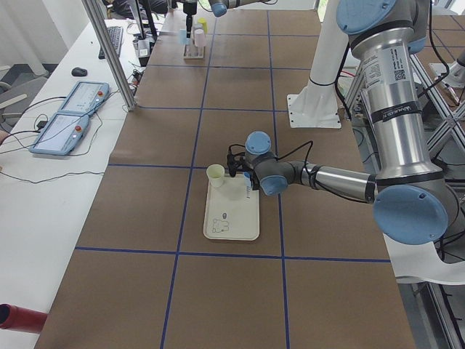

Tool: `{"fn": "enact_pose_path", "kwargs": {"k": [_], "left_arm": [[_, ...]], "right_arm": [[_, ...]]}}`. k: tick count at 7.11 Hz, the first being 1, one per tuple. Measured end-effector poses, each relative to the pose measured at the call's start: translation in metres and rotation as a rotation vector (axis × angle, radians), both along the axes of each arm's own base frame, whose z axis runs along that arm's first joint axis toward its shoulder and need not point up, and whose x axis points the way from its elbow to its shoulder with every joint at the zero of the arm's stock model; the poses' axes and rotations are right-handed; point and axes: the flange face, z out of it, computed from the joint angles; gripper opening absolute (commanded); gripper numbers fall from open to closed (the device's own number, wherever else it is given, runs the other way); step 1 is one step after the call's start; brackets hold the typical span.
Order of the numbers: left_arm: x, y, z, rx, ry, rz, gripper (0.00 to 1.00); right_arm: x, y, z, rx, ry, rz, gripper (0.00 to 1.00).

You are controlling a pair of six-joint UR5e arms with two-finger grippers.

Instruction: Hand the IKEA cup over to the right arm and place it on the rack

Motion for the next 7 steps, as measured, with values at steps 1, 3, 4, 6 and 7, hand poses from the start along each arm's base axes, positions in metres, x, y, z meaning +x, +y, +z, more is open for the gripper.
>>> {"fn": "enact_pose_path", "kwargs": {"k": [1,3,4,6,7], "left_arm": [[0.004,0.001,0.005,0.0,-0.025,-0.006,0.44],[0.009,0.001,0.01,0.0,-0.064,-0.019,0.0],[0.009,0.001,0.008,0.003,-0.065,-0.019,0.0],[0.002,0.006,-0.002,0.005,-0.045,-0.006,0.0],[-0.014,0.009,-0.012,-0.011,-0.019,-0.001,0.0]], "right_arm": [[0.0,0.0,0.001,-0.002,0.0,0.0,0.99],[-0.001,0.001,0.002,-0.004,0.001,-0.001,0.99],[-0.001,0.001,0.002,-0.003,0.001,-0.001,0.99],[-0.001,0.001,0.003,-0.003,0.002,-0.001,0.99],[-0.001,0.001,0.003,-0.003,0.002,-0.001,0.99]]}}
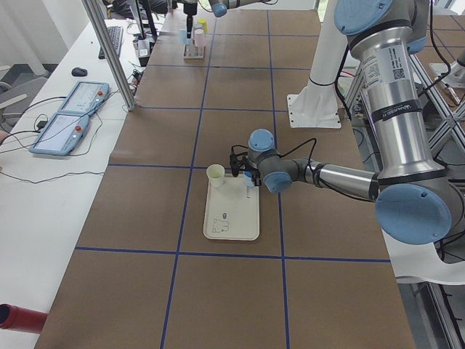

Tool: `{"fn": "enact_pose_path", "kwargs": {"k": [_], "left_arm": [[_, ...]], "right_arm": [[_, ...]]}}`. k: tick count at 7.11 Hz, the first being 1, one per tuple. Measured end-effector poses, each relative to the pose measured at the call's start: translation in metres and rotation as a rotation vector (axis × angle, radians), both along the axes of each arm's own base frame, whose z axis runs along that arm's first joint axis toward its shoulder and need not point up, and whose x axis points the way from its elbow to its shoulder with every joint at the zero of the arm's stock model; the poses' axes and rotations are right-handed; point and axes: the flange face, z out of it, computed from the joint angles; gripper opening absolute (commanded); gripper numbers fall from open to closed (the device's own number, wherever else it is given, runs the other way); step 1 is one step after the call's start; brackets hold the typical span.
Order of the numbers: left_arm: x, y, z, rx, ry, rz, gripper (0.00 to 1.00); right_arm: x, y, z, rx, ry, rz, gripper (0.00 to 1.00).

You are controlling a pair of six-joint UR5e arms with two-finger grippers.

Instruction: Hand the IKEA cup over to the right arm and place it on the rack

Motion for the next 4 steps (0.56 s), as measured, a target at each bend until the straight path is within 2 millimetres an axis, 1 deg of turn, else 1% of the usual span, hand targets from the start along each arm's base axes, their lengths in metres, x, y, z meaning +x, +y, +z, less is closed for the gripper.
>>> {"fn": "enact_pose_path", "kwargs": {"k": [2,3,4], "left_arm": [[-0.049,-0.014,-0.026,-0.044,0.086,-0.04,0.0],[-0.06,-0.025,-0.043,-0.044,0.131,-0.054,0.0],[-0.054,-0.045,-0.072,-0.044,0.186,-0.078,0.0]], "right_arm": [[0.0,0.0,-0.001,0.001,0.0,0.001,0.99],[0.0,0.0,-0.001,0.001,-0.001,0.002,0.99],[0.0,0.0,-0.004,0.003,-0.003,0.004,0.99]]}}
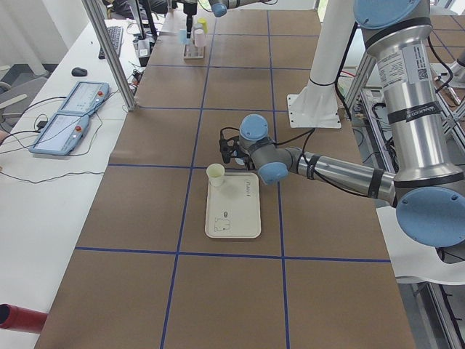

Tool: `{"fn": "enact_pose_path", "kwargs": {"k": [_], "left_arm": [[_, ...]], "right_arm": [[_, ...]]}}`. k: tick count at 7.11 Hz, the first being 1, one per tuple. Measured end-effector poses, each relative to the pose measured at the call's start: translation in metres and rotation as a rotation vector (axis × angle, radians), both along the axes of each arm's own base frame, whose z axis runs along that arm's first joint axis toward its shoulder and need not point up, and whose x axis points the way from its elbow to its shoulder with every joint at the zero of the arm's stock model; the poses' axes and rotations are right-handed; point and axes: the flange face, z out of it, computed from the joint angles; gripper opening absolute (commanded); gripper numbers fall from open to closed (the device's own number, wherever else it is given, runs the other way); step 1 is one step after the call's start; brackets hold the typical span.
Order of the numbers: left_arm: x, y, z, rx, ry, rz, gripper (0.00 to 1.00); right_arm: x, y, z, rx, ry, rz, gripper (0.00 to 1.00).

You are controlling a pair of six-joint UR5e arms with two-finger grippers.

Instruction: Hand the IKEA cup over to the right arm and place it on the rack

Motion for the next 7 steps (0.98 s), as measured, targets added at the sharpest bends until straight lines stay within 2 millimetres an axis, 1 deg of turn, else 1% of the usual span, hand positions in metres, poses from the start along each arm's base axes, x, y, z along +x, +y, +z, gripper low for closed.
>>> {"fn": "enact_pose_path", "kwargs": {"k": [1,2,3,4,5,6,7], "left_arm": [[0.018,-0.027,-0.042,-0.029,0.072,-0.035,0.0],[0.043,-0.054,-0.091,-0.073,0.15,-0.059,0.0],[0.072,-0.075,-0.141,-0.113,0.22,-0.069,0.0],[0.102,-0.088,-0.185,-0.143,0.278,-0.083,0.0],[0.13,-0.089,-0.222,-0.162,0.329,-0.098,0.0],[0.147,-0.085,-0.251,-0.165,0.372,-0.106,0.0],[0.153,-0.083,-0.274,-0.168,0.42,-0.12,0.0]], "right_arm": [[0.001,0.002,-0.006,0.002,-0.007,0.007,0.99],[-0.002,0.008,-0.018,-0.011,-0.027,0.025,0.99],[-0.016,0.021,-0.041,-0.045,-0.073,0.057,0.99],[-0.033,0.036,-0.069,-0.077,-0.156,0.101,0.99],[-0.043,0.054,-0.098,-0.114,-0.295,0.16,0.99],[-0.046,0.076,-0.126,-0.162,-0.485,0.205,0.98],[-0.044,0.098,-0.146,-0.195,-0.668,0.204,0.98]]}}
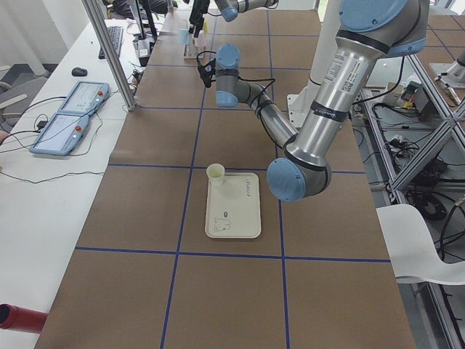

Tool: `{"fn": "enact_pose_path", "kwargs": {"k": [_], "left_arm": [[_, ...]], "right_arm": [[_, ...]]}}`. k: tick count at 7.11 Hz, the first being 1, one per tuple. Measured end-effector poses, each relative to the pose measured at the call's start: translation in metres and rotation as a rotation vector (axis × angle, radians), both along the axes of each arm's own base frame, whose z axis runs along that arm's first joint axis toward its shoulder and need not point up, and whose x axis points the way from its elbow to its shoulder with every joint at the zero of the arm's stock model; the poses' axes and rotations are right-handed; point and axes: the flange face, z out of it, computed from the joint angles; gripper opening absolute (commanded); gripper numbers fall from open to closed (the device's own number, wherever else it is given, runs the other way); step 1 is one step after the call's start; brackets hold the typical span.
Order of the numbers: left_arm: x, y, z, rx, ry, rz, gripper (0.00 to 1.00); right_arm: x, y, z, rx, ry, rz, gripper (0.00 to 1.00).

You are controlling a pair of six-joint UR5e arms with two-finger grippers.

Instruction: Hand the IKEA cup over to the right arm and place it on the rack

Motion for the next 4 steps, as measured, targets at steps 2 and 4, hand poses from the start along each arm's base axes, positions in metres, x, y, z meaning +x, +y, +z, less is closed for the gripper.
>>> {"fn": "enact_pose_path", "kwargs": {"k": [2,4], "left_arm": [[-0.004,0.004,-0.024,-0.038,0.177,-0.059,0.0],[-0.001,0.009,-0.018,-0.106,0.422,-0.073,0.0]], "right_arm": [[0.01,0.034,-0.021,0.024,-0.257,-0.026,0.97],[0.004,0.063,-0.032,0.038,-0.485,-0.037,0.95]]}}
